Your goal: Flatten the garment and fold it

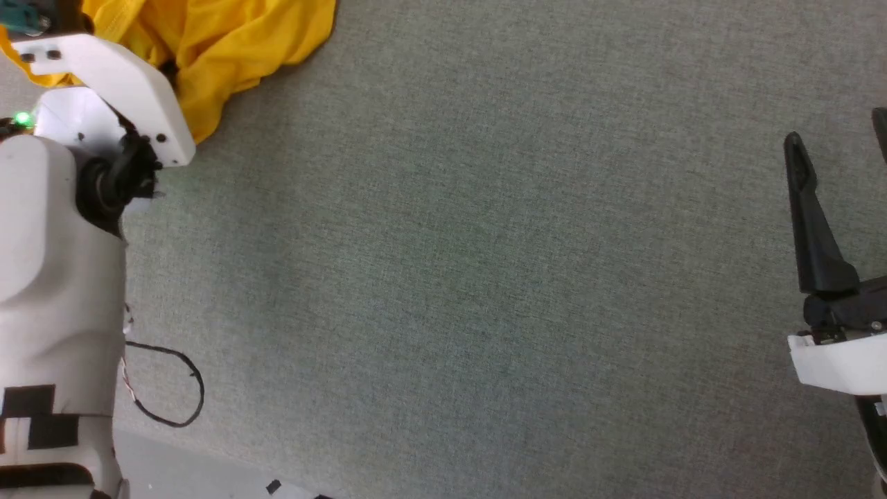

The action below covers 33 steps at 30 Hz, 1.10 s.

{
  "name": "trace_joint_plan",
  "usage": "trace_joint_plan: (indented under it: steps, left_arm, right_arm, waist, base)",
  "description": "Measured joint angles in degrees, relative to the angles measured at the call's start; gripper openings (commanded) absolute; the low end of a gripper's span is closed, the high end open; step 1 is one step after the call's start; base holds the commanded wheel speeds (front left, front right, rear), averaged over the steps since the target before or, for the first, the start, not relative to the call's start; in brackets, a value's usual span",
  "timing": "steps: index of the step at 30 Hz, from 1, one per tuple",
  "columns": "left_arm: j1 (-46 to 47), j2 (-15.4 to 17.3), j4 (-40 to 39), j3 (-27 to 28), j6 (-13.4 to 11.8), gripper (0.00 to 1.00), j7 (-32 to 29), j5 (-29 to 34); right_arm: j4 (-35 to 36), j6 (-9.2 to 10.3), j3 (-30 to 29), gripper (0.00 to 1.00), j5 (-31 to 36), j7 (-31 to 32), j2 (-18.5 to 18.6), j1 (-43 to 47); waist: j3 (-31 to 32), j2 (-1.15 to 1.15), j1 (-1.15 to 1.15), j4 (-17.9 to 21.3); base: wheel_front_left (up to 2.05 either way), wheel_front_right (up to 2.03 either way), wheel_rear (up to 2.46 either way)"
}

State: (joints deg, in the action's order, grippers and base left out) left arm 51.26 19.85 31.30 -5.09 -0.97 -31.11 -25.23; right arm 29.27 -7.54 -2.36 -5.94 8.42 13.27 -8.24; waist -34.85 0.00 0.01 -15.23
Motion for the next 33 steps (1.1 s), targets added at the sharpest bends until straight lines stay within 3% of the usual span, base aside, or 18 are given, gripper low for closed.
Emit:
trace_joint_plan:
  steps: [12, 19, 27, 33]
  left_arm:
    - [3.3, 7.5, -1.9, -1.1, 3.0, 0.0, 4.1, 3.4]
    - [7.9, 8.6, -6.5, -4.4, 4.5, 0.0, 3.7, 5.4]
    - [13.2, 7.6, -11.0, -7.6, 7.0, 0.0, -2.3, 3.0]
    - [16.5, 1.5, -16.4, -11.7, 7.6, 0.0, -6.4, -2.6]
  right_arm:
    - [-7.3, 0.0, 1.2, 1.0, -0.8, -5.4, -5.1, -0.3]
    - [-12.4, 0.0, 0.5, 1.0, -1.2, -8.9, -8.3, 1.3]
    - [-15.7, 0.0, -1.1, 1.0, -1.4, -11.4, -10.0, 3.9]
    - [-16.5, 0.0, -3.5, 1.0, -2.5, -12.5, -10.2, 4.4]
  waist:
    - [7.2, 0.0, -0.01, 1.2]
    - [14.0, 0.0, -0.02, 2.2]
    - [22.4, 0.0, -0.02, 3.9]
    - [27.0, 0.0, -0.03, 6.2]
  base:
    - [0.0, 0.0, 0.0]
    - [0.0, 0.0, 0.0]
    - [0.0, 0.0, 0.0]
    - [0.0, 0.0, 0.0]
